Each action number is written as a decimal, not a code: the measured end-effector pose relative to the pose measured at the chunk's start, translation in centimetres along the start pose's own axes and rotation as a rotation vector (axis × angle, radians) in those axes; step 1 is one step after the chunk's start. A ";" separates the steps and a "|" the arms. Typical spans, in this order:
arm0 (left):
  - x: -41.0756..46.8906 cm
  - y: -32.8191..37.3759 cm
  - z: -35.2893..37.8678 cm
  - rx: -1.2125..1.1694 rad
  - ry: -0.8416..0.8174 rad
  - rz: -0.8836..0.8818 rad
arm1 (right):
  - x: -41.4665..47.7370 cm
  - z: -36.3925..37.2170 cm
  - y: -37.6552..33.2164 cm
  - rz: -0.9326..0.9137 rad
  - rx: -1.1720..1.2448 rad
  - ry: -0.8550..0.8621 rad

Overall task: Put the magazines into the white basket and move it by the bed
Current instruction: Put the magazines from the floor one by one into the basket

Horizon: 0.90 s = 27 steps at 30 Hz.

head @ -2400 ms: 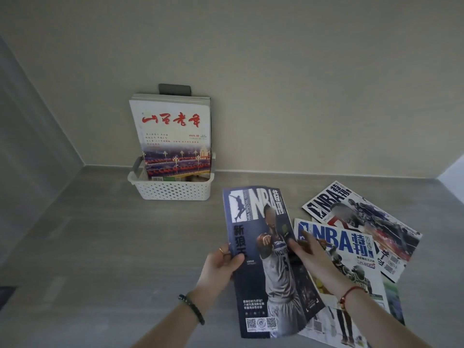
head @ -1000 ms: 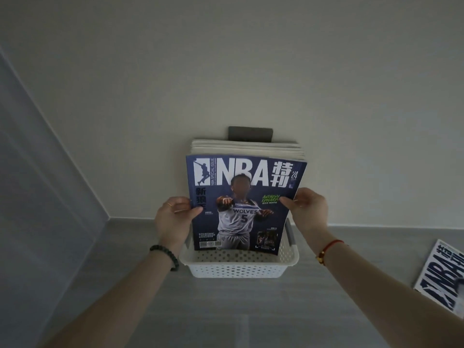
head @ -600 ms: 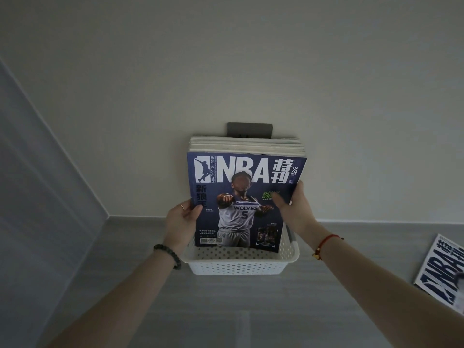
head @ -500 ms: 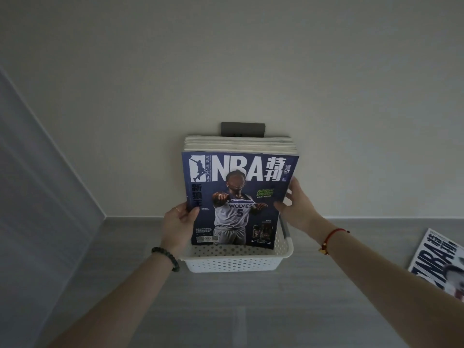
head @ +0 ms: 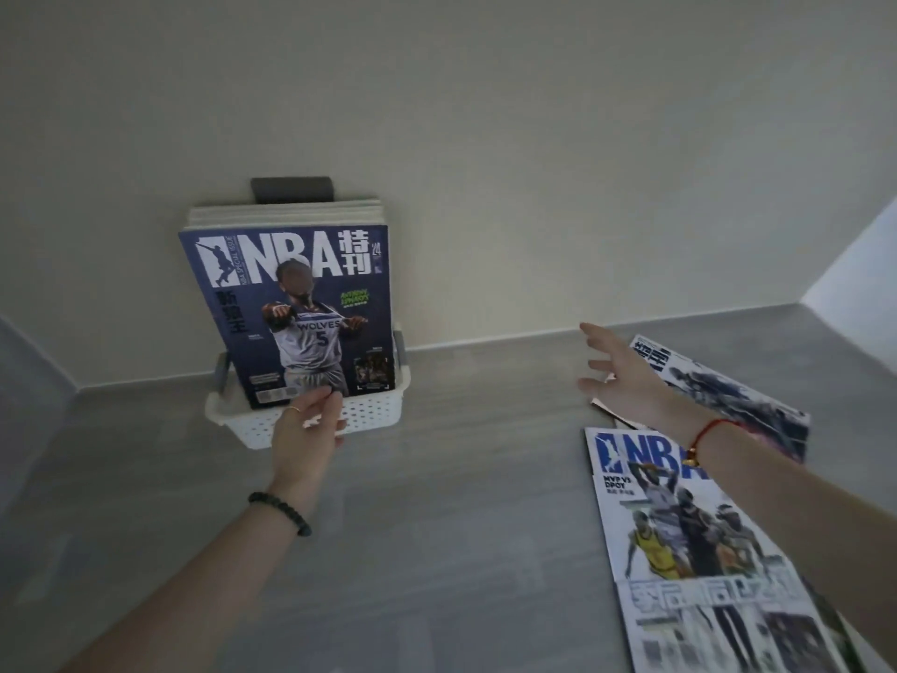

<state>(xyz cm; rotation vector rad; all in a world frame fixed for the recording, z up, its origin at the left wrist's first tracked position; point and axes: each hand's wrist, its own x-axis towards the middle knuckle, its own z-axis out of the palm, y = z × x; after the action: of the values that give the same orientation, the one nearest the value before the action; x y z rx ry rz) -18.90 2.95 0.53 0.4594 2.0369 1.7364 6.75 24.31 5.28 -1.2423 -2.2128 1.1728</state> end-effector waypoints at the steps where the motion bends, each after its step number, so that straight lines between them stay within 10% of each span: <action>1: -1.4 -0.3 1.3 -0.007 -0.027 -0.018 | -1.1 -1.3 1.2 0.023 -0.011 0.013; 16: -17.5 -6.9 19.2 0.083 -0.508 -0.387 | -13.8 -9.9 18.7 0.569 0.157 0.075; 27: -20.2 -7.0 22.9 0.062 -0.583 -0.483 | -15.3 -9.4 21.8 0.627 0.426 0.109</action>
<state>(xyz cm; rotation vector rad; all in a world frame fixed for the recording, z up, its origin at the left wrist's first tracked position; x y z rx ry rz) 10.40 10.97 -7.22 0.3914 1.6081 1.0935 32.94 22.35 -4.97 -1.7966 -1.4081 1.6362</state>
